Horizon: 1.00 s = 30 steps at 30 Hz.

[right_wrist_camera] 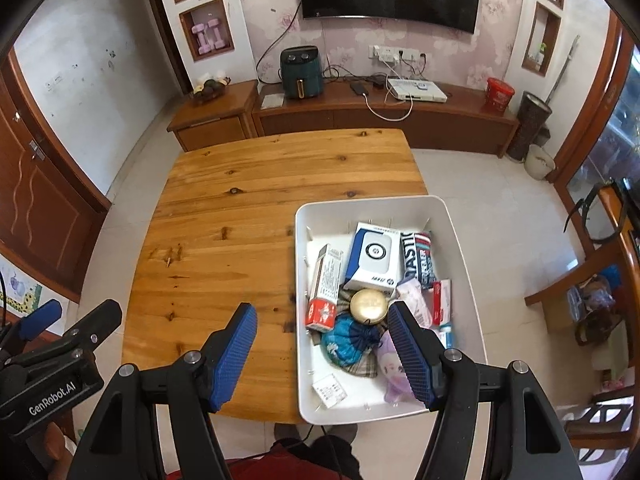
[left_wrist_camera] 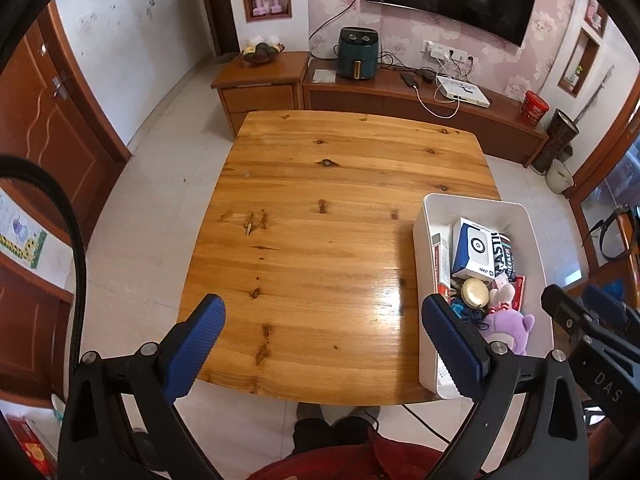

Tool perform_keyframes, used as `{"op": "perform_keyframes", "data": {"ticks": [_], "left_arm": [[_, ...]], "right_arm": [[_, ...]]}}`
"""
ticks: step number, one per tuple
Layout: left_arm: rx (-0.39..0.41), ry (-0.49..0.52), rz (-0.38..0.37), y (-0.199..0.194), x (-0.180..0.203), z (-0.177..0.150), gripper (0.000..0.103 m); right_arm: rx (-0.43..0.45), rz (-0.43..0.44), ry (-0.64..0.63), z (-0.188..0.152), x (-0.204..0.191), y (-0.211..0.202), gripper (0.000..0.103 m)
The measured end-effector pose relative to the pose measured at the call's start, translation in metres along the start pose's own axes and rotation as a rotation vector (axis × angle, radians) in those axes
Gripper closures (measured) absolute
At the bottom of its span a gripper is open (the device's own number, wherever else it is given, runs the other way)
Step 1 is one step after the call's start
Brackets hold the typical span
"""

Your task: Organize objects

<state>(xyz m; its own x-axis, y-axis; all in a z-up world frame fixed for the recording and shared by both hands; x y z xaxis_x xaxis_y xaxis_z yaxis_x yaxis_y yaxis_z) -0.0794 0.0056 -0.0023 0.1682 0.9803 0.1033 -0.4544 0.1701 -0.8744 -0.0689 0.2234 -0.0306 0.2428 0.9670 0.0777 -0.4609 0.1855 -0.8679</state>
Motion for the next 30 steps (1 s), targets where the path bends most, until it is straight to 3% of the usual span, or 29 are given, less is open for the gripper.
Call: {"op": "perform_keyframes", "data": {"ticks": [30], "left_arm": [[-0.030,0.025,-0.004,0.0092,0.0075,-0.0035,0.004]], "right_arm": [[0.019,-0.043,-0.013,-0.0014,0.0007,-0.0019,0.034]]}}
Point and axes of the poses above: each gripper's, at about its wrist camera, not at the fingertips, and y roughly the way its jaws point, x to its right, z to its top, the point moved 1 cm from there along y, roughly the way its jaws point, and after that the axes turned 10 degrees about -z, right-handed, at the moved point
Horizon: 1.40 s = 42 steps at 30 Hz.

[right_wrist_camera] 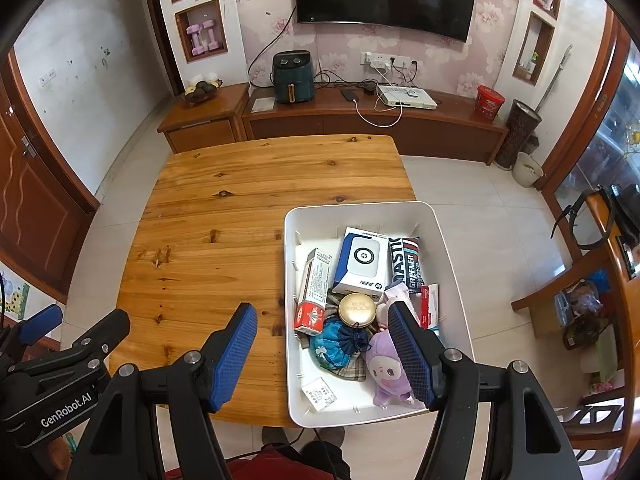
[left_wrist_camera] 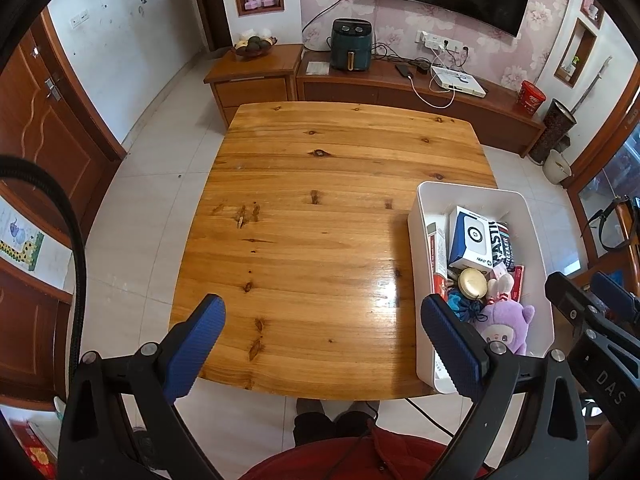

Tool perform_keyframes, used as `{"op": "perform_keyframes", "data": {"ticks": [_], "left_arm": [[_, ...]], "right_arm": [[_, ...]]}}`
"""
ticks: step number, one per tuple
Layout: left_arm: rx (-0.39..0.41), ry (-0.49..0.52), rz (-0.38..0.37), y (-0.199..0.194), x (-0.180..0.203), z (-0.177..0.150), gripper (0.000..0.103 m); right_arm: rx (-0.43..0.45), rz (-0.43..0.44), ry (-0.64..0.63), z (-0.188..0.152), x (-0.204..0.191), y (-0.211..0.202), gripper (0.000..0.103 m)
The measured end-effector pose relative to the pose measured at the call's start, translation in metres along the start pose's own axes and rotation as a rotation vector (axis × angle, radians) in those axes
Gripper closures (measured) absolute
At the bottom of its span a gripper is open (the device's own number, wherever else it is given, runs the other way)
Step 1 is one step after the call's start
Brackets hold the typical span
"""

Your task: Organize objects

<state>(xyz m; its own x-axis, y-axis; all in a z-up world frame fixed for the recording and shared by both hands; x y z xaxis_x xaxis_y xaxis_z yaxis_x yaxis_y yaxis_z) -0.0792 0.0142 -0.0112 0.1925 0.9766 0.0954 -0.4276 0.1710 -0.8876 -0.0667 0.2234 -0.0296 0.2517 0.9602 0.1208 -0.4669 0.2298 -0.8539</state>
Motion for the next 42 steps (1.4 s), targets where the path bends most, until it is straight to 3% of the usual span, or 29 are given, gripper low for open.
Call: {"op": "perform_keyframes", "data": {"ticks": [42], "left_arm": [[-0.016,-0.001,-0.024,0.0025,0.0024,0.0002,0.004]], "right_arm": [[-0.025,-0.003,-0.010,-0.0013,0.0043,0.0070,0.034]]}}
Point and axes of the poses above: each gripper's, at about its wrist camera, not at the fingertips, and y roughly the way its jaws point, x to its right, z to its top, the point moved 1 cm from there along y, roughly the way its jaws point, and after that the axes turned 10 degrees about -z, right-handed, at the moved point
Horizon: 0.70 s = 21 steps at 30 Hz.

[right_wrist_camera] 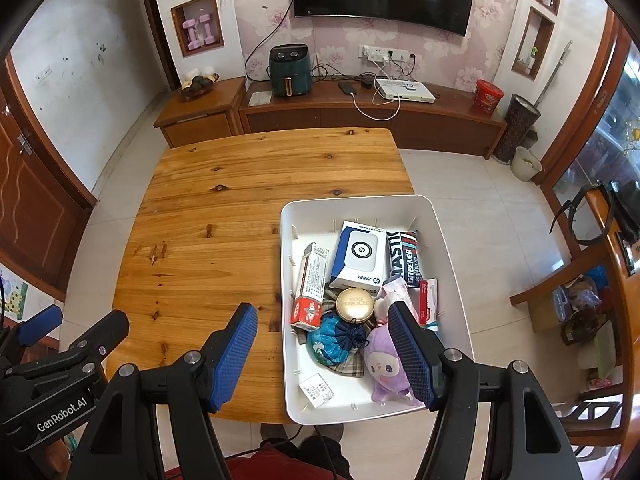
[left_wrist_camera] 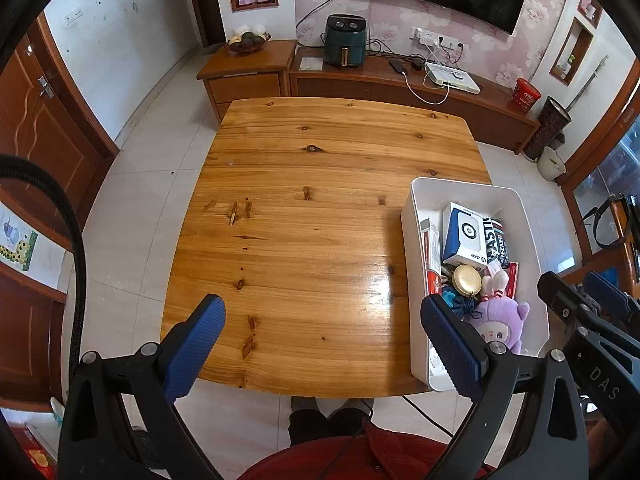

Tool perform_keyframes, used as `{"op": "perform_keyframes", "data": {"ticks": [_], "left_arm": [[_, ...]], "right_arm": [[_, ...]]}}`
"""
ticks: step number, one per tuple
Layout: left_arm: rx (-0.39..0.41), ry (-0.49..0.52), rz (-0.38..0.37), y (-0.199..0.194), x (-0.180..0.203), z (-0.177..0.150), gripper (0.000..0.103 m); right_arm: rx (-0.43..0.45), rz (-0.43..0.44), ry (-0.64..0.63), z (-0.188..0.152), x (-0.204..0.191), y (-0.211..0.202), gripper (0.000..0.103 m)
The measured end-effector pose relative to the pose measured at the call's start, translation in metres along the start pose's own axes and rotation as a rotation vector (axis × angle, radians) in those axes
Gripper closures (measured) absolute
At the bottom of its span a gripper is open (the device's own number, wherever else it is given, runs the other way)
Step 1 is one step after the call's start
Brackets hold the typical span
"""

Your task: Organize objects

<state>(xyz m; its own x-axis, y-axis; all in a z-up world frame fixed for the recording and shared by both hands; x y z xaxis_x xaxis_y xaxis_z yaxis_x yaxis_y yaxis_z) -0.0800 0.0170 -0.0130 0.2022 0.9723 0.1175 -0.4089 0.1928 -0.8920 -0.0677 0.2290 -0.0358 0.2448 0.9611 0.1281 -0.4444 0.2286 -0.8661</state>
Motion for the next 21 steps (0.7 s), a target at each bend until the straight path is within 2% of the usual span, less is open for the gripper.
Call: {"op": "perform_keyframes", "data": {"ticks": [21], "left_arm": [[-0.006,0.009,-0.004,0.0012,-0.0009,-0.0053,0.004]], "right_arm": [[-0.002,0.000,0.001,-0.0037,0.0005,-0.0009,0.034]]}}
Point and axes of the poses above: each gripper's, at about its wrist camera, not at the fingertips, and y roughly the way its jaws point, x to its right, z to its top, the point moved 1 cm from there along y, roughly the way its jaws point, and after that the axes turned 10 degrees about -z, right-handed, at the moved point
